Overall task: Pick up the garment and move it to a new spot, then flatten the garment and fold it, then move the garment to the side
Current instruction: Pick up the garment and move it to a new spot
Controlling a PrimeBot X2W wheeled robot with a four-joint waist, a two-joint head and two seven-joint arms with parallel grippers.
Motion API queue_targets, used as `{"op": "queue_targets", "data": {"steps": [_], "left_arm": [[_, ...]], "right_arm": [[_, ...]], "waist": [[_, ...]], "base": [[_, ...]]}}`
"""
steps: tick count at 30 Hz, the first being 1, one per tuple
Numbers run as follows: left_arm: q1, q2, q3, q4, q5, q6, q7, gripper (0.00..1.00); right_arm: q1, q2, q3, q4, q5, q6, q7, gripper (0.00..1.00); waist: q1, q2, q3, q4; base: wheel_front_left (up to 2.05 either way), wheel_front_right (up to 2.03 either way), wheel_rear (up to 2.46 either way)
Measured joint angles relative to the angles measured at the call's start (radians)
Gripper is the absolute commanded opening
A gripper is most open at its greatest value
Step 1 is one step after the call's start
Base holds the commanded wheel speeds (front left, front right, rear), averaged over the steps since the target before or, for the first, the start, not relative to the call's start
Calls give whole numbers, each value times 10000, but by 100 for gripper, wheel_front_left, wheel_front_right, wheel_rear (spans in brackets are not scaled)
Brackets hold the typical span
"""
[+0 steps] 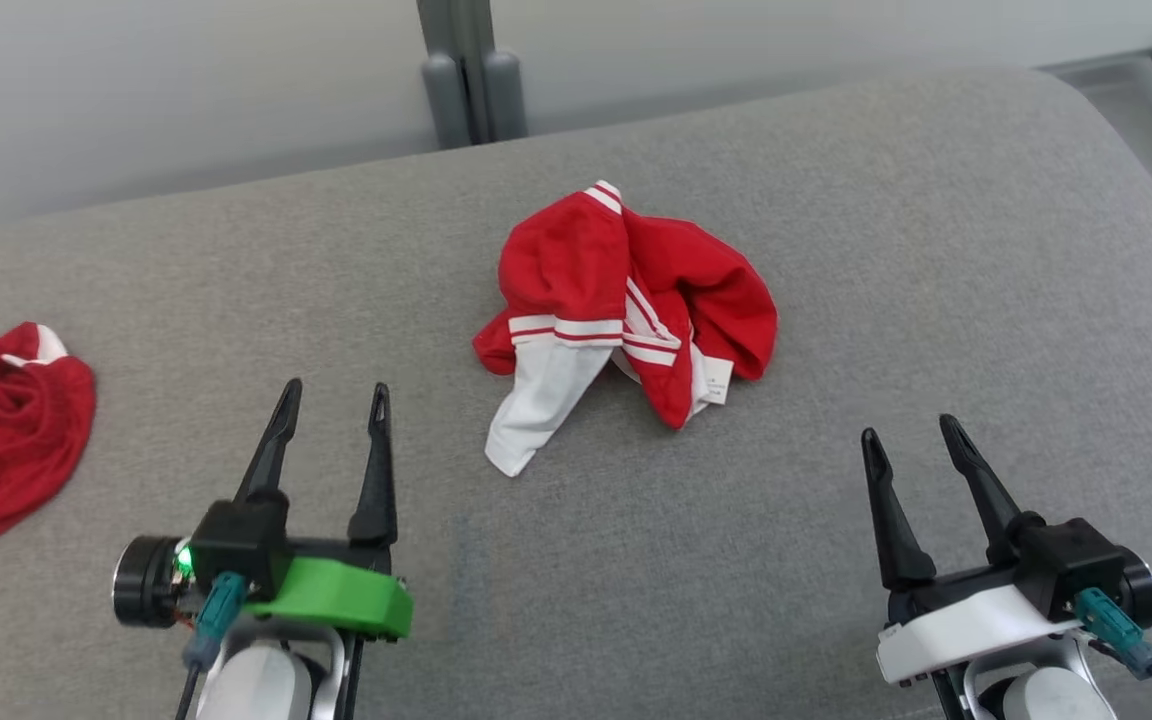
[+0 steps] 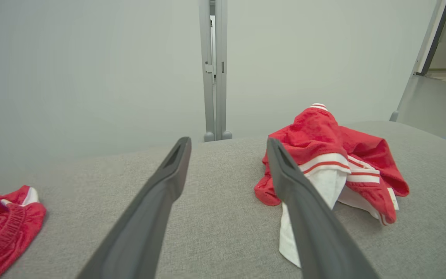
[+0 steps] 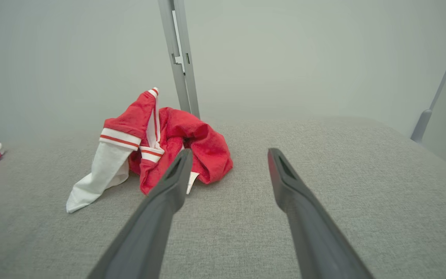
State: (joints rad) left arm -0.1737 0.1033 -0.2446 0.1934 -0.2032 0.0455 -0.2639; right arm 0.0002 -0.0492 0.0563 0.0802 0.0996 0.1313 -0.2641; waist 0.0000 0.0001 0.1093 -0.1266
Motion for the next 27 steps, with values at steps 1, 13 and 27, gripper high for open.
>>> {"op": "queue_targets", "data": {"steps": [1,13,27], "left_arm": [[263,-17,113,-230,71,-4,0,100],[3242,-476,999,-1885,821,-150,-2,100],[3348,-527,604,-2134,681,-291,-2,100]], "right_arm": [[80,0,-12,-12,-44,0,0,100],[680,0,-52,-401,-127,0,0,100],[825,0,-184,-290,-127,0,0,100]], "waist": [[0,0,-141,115],[0,0,-1629,1383],[0,0,-1794,1647]], "base": [[0,0,0],[0,0,0],[0,0,0]]}}
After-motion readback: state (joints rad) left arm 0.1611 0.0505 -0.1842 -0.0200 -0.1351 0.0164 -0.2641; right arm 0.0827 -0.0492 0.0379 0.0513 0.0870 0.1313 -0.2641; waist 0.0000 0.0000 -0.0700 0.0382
